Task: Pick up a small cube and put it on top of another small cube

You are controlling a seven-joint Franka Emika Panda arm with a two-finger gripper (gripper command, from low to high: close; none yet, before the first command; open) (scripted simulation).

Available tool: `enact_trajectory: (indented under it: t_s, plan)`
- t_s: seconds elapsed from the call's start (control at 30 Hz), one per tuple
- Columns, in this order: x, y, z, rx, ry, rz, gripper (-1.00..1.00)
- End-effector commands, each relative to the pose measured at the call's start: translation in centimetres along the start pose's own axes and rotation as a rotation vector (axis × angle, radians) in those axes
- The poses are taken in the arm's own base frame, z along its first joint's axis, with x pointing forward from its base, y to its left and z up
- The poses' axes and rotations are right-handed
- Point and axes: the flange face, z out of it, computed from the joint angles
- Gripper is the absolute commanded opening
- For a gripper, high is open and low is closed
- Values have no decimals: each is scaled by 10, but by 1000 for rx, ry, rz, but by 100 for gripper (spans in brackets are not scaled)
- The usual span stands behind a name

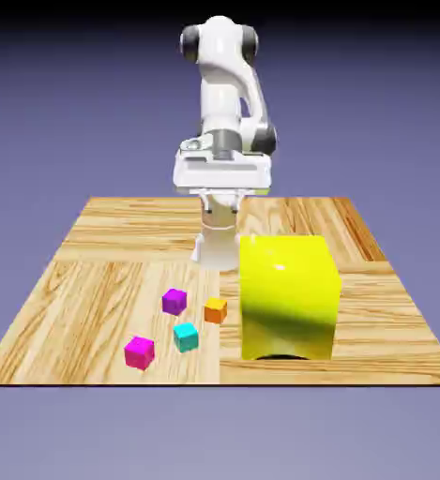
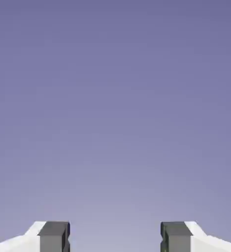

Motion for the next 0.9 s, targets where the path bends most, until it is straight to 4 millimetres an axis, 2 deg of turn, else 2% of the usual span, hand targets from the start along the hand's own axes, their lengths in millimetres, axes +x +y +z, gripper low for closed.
enact_trajectory:
  t_s: [0.0, 0.1, 0.2, 0.3, 0.43, 0.47, 0.8, 0.83, 0.87]
  plan:
    - [-2, 18, 14, -55, -28, 26, 0]
    - [-13, 74, 51, -214, -119, 111, 0]
    - [-30, 132, 78, -362, -218, 207, 0]
    - [-55, 189, 96, -497, -326, 312, 0]
    - [-97, 254, 105, -648, -475, 455, 0]
    - [-97, 254, 105, -648, -475, 455, 0]
    - [-134, 286, 155, -648, -475, 455, 0]
    - [-134, 286, 155, -648, -475, 455, -100]
    - [-134, 286, 155, -648, -475, 455, -100]
